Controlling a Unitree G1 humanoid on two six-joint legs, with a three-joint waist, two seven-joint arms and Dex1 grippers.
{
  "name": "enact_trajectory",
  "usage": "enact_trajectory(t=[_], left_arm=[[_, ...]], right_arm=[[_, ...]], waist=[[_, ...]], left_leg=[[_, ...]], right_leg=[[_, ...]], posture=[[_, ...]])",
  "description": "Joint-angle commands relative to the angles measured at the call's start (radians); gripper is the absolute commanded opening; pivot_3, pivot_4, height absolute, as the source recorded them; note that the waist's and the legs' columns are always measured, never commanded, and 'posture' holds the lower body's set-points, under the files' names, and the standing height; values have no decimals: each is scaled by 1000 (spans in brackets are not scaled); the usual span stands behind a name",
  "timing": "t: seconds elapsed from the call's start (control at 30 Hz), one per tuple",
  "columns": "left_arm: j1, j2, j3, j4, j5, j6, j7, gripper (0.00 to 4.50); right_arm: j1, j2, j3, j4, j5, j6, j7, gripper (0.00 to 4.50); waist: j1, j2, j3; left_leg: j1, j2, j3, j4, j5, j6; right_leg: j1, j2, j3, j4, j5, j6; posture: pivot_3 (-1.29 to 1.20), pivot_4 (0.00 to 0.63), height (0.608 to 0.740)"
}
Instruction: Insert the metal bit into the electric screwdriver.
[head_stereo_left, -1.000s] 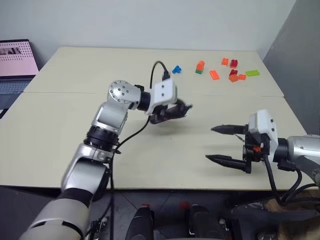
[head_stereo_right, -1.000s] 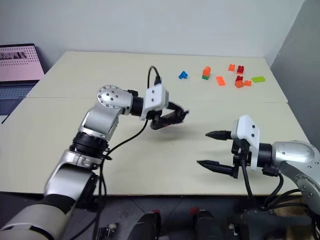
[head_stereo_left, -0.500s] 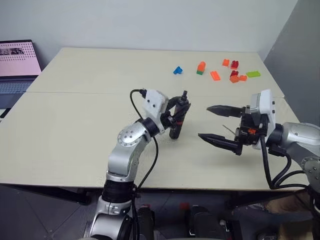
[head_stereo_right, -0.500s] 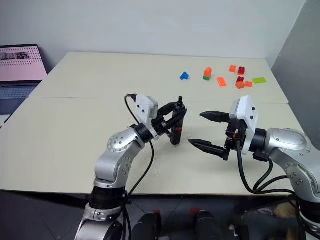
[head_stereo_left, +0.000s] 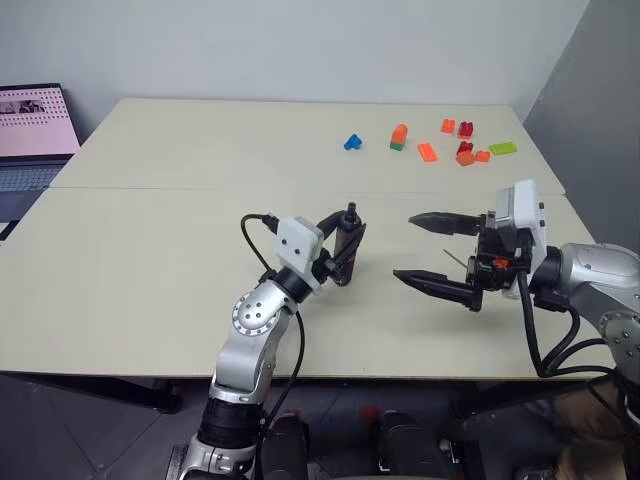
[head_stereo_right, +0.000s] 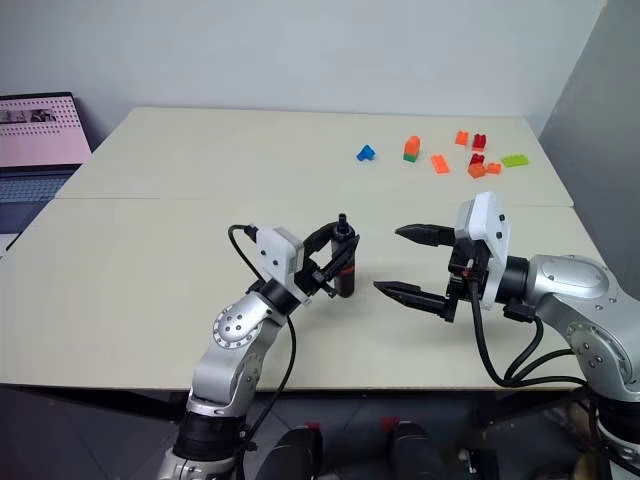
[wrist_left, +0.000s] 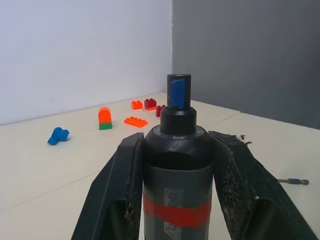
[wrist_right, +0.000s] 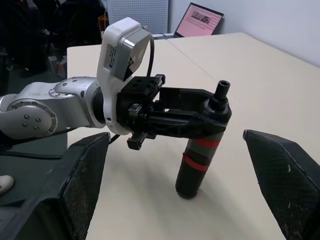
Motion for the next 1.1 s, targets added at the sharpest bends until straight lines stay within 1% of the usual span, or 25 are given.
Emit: enact_trajectory(t=[0.03, 0.2, 0.27, 0.37, 0.47, 0.6, 0.73, 0.8, 0.83, 0.9, 1.0, 1.1], left_arm=[[56, 30, 16, -34, -14, 44, 21, 1635], [93, 72, 35, -84, -37, 68, 29, 1635], [107, 85, 39, -104, -50, 84, 32, 1635], [118, 104, 37, -121, -61, 95, 34, 1635], [109, 103, 27, -134, -63, 100, 47, 1635], [57, 82, 0, -141, -62, 93, 62, 1635], [-62, 59, -5, -128, -70, 76, 69, 1633], [-107, 48, -2, -111, -65, 60, 75, 1633], [-128, 43, 0, -97, -60, 46, 79, 1633], [-157, 32, 0, -63, -53, 25, 84, 1633], [-172, 22, -7, -25, -43, -1, 89, 1633], [-147, 12, -24, 12, -22, -37, 92, 1633]], right_arm=[[-12, -16, -6, -9, -8, -20, 15, 4500], [-12, -18, 4, -4, -25, -24, 29, 4500], [-11, -20, 4, -3, -30, -26, 31, 4500], [-13, -22, 12, 3, -42, -30, 36, 4500], [-19, -27, 19, 25, -78, -37, 26, 4500], [-27, -53, 27, 87, -147, -35, 7, 4500], [-61, -116, 30, 205, -227, 66, -67, 4500], [-76, -142, 39, 254, -254, 73, -58, 4500], [-88, -151, 44, 282, -271, 76, -60, 4500], [-127, -166, 67, 353, -307, 100, -68, 4500], [-169, -174, 91, 427, -339, 121, -61, 4500], [-222, -198, 187, 533, -397, 156, -3, 4500]], waist=[[-1, 0, 0], [-3, 0, 0], [-3, 0, 0], [-3, 0, 0], [-3, 0, 0], [-2, 0, 0], [0, -1, 0], [0, -1, 1], [0, 0, 1], [0, 0, 1], [-3, 0, 1], [-3, 0, 1]], left_leg=[[0, 0, 0, 0, 0, 0], [0, 0, 0, 0, 0, 0], [0, 0, 0, 0, 0, 0], [0, 0, 0, 0, 0, 0], [0, 0, 0, -1, 0, 0], [0, 0, 0, -1, 0, 0], [-3, 0, 0, 0, 0, 0], [-5, 0, -1, -1, 0, 0], [-5, 0, -1, -1, 0, 0], [-7, 0, -1, -1, 0, 0], [-8, 0, 0, -2, 0, 0], [-8, 0, 0, -4, 0, 0]], right_leg=[[0, 0, 0, 0, 0, 0], [0, 0, 0, 0, -1, -1], [0, 0, 0, 0, -3, -5], [0, 0, 0, -1, -3, -6], [0, 0, 0, -1, -4, -6], [0, 0, 0, -2, -4, -6], [-2, 0, -1, -2, -3, -6], [-4, 0, -1, -2, -3, -4], [-4, 0, -1, -3, 0, 0], [-5, 0, -2, -5, 0, 0], [-5, 0, -1, -7, 0, 0], [-5, 0, -2, -10, 0, 0]], posture=[[0, 150, 740], [0, 150, 740], [0, 150, 740], [0, 150, 740], [0, 150, 740], [0, 150, 740], [0, 150, 740], [0, 150, 740], [0, 150, 740], [0, 150, 740], [0, 150, 740], [0, 150, 740]])
